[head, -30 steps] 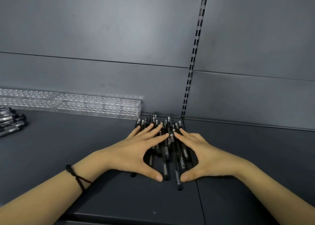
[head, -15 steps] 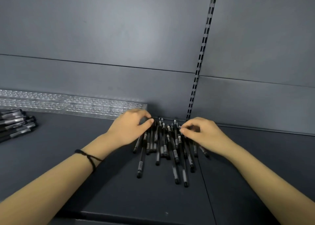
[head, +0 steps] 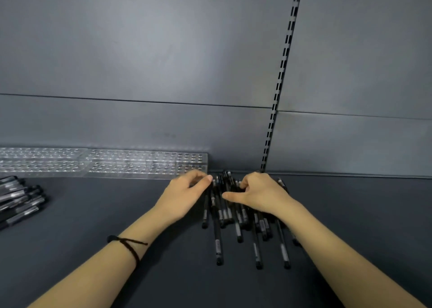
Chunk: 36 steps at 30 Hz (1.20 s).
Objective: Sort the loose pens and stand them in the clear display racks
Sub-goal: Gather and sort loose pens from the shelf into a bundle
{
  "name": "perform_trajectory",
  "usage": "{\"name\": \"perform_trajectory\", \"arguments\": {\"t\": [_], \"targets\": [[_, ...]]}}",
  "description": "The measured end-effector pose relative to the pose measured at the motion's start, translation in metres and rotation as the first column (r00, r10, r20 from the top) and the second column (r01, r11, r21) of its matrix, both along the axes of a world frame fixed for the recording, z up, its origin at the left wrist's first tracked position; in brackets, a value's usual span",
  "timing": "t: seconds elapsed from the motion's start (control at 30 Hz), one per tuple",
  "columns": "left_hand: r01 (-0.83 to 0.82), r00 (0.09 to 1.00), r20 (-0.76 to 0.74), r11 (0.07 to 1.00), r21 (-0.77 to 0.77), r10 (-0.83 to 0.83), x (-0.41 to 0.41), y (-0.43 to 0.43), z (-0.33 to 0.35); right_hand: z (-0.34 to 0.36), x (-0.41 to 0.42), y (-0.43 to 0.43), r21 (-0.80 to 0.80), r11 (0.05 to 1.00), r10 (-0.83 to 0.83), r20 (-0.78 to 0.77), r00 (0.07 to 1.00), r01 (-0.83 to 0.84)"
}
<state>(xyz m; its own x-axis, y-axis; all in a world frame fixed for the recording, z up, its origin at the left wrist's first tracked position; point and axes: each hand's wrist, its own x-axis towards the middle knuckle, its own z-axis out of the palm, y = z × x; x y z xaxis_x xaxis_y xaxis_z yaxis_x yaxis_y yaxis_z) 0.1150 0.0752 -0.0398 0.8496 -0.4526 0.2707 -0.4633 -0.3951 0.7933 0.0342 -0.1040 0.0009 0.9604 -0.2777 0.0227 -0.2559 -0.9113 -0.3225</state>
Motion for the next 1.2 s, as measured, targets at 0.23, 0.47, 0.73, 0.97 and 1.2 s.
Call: {"name": "perform_trajectory", "arguments": {"t": [0.23,0.47,0.73,0.97,1.2], "targets": [[0.005,0.997,0.072,0.991,0.131,-0.014,-0.005,-0.007,-0.007,0.012,0.009,0.009,0.003,0.997,-0.079,-0.152,0.985,0.081],[-0.013,0.998,0.057,0.991,0.134,0.005,-0.004,-0.009,-0.007,0.012,0.013,-0.001,0.298,0.949,-0.062,-0.139,0.988,0.101],[-0.039,0.998,0.044,0.992,0.123,0.034,-0.008,-0.013,-0.005,-0.002,0.014,-0.009,0.548,0.833,-0.055,-0.061,0.997,0.080],[0.001,1.000,-0.020,0.991,-0.132,-0.003,-0.012,-0.014,-0.001,0.003,0.009,-0.017,0.844,0.527,0.013,0.112,0.994,-0.102],[0.067,0.719,-0.547,0.826,-0.560,-0.429,-0.026,-0.016,0.018,0.004,0.012,0.000,0.941,0.257,-0.001,0.229,0.974,-0.221]]}}
